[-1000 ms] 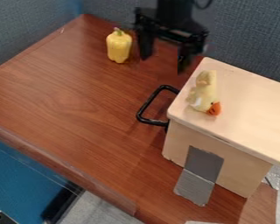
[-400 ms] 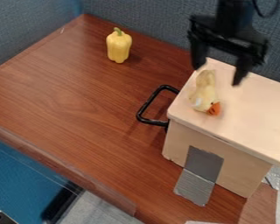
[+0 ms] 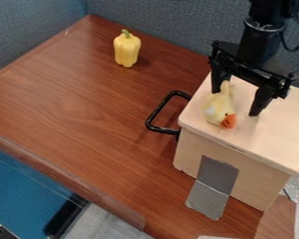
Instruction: Take the object from the top of the drawer
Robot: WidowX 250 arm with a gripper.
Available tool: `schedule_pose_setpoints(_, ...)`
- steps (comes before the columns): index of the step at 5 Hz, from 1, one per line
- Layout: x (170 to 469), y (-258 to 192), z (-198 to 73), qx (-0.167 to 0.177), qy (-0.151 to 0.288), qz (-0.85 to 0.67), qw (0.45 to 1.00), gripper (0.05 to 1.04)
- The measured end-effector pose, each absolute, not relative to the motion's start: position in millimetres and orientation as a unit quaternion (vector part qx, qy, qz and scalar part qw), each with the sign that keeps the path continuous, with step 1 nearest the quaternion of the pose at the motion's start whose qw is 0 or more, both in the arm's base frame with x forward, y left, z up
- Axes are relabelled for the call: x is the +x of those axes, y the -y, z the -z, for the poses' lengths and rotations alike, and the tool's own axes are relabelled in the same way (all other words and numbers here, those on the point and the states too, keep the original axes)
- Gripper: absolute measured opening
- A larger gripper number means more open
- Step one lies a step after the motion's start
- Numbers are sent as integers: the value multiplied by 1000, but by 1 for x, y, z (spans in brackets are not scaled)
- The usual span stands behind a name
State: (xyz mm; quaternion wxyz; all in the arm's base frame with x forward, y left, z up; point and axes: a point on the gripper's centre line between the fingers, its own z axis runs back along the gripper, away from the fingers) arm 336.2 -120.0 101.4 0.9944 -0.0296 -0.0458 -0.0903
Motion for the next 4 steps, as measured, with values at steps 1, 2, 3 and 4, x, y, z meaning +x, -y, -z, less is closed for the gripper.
schedule_pose_setpoints(1, 326, 115, -102, -29, 49, 91, 994, 626)
schedule_pose_setpoints(2, 315, 96, -108, -34, 55, 80, 995, 325)
schedule_pose_setpoints(3, 304, 73, -113, -40, 57, 70, 995, 139)
schedule_pose_setpoints(4, 291, 43, -105, -40, 42, 45, 997, 76)
